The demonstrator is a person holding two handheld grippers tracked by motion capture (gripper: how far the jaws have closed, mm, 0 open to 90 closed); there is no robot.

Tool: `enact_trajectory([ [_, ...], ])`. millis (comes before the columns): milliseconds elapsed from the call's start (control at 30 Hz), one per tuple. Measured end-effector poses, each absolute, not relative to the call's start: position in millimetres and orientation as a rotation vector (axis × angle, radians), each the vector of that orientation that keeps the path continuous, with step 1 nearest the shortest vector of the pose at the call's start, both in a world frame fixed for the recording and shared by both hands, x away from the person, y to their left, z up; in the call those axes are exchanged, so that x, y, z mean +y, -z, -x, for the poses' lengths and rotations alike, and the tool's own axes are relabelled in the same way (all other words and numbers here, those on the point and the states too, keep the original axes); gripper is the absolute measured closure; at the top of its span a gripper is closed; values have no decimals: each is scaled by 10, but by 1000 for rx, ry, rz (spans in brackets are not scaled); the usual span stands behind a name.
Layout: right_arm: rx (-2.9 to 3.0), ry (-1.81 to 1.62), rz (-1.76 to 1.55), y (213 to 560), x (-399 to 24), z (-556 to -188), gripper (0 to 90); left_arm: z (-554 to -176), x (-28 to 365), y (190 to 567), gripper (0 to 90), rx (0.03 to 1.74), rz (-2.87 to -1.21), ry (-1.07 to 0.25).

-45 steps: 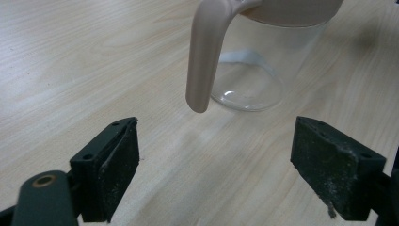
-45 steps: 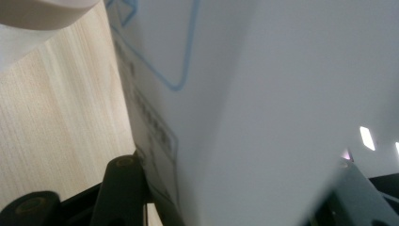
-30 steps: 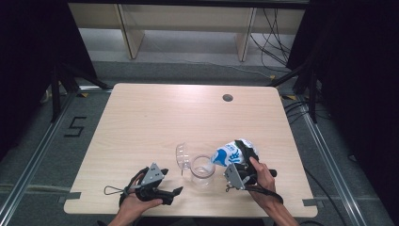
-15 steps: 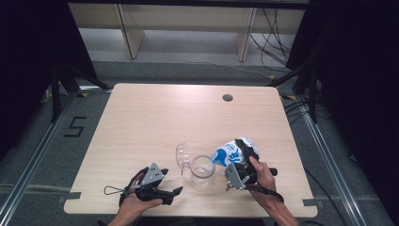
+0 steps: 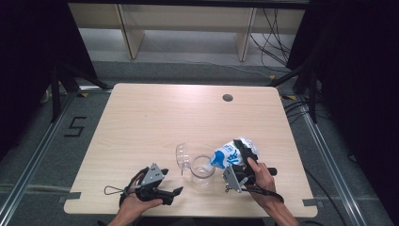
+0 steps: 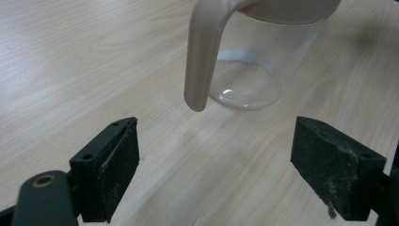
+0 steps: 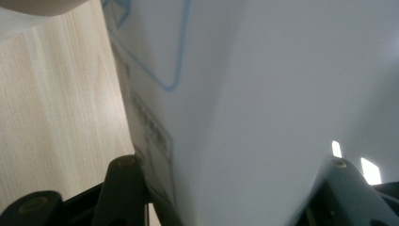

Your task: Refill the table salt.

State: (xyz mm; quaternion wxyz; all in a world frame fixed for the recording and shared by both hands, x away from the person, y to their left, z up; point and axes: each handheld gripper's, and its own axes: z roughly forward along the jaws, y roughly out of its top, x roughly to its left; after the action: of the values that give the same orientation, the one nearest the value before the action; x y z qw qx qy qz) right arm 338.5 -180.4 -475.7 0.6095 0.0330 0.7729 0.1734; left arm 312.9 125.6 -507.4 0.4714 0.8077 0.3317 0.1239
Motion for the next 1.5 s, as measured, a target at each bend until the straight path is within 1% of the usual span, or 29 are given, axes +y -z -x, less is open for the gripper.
enact_trajectory([
  [133, 1781, -395, -78, 4761, -1802, -3381, 504, -3132, 1259, 5072, 156, 804, -1983, -305],
  [200, 1759, -346, 5, 4712, -1810, -3394, 504, -3131, 1257, 5076, 155, 808, -1979, -304],
  [233, 1774, -382, -57, 4759, -1808, -3383, 504, -3131, 1256, 5074, 156, 811, -1979, -303],
  [433, 1765, -371, -38, 4761, -1801, -3381, 506, -3129, 1256, 5076, 155, 812, -1976, -304],
  [500, 1745, -321, 27, 4719, -1798, -3384, 506, -3128, 1260, 5073, 156, 810, -1984, -310],
  [600, 1753, -351, -26, 4767, -1793, -3374, 507, -3122, 1257, 5075, 155, 817, -1978, -307],
  [867, 1742, -330, -12, 4776, -1776, -3381, 509, -3129, 1264, 5071, 156, 808, -1984, -316],
  [933, 1724, -288, 67, 4724, -1773, -3394, 509, -3122, 1259, 5075, 155, 817, -1979, -305],
  [1033, 1720, -293, 48, 4740, -1772, -3388, 509, -3129, 1267, 5071, 155, 809, -1990, -314],
  [1067, 1732, -322, -16, 4780, -1774, -3372, 510, -3130, 1266, 5071, 155, 804, -1987, -313],
  [1167, 1711, -285, 70, 4721, -1768, -3392, 511, -3130, 1265, 5070, 155, 813, -1986, -314],
  [1200, 1730, -321, -1, 4770, -1769, -3382, 512, -3129, 1266, 5070, 155, 812, -1986, -314],
  [1300, 1710, -316, 57, 4758, -1773, -3411, 512, -3133, 1272, 5070, 155, 804, -1990, -311],
  [1500, 1699, -315, 67, 4749, -1773, -3410, 512, -3129, 1266, 5073, 155, 807, -1984, -318],
])
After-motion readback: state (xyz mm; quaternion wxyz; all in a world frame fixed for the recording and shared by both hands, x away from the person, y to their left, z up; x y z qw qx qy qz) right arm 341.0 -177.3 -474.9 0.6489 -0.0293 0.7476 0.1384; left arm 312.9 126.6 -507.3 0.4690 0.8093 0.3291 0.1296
